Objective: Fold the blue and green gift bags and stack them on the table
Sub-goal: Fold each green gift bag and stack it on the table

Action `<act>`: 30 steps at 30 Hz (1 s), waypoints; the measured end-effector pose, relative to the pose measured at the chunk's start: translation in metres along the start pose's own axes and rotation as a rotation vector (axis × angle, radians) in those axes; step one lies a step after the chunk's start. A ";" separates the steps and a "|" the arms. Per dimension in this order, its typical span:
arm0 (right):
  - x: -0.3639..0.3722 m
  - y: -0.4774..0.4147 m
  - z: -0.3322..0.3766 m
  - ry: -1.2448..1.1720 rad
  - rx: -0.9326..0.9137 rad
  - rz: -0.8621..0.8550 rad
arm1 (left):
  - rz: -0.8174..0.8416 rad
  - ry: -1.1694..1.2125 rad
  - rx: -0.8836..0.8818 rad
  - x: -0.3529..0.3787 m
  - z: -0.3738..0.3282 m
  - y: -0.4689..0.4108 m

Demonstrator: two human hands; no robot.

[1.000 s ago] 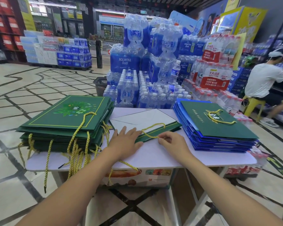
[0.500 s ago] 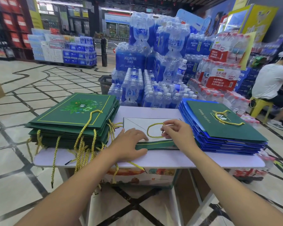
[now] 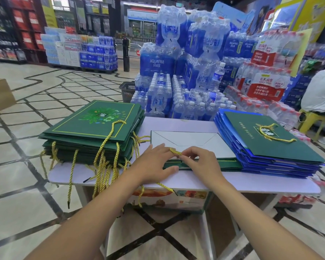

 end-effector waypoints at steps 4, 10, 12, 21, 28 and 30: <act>0.004 0.002 -0.002 -0.011 -0.017 -0.050 | 0.002 0.017 0.000 0.002 0.001 0.000; 0.007 0.005 -0.006 0.066 -0.004 -0.058 | 0.004 0.030 -0.003 0.006 0.006 -0.002; 0.008 0.003 -0.003 0.097 -0.008 -0.073 | 0.001 0.034 -0.006 0.007 0.007 -0.002; 0.004 0.015 0.002 0.110 -0.263 -0.411 | -0.058 0.152 -0.075 0.003 0.000 -0.004; 0.012 0.022 0.004 0.199 0.076 -0.145 | -0.085 0.189 -0.088 0.004 0.004 -0.005; 0.017 0.019 0.008 0.244 0.130 -0.131 | -0.085 0.200 -0.092 0.004 0.004 -0.006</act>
Point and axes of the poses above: each hand's wrist, its own y-axis away from the middle knuckle, its own x-axis out of the palm, z = x × y, the point moved 2 cm from there along -y, towards the middle knuckle, and after that the axes turned 3 degrees about x, right-handed, at the moved point
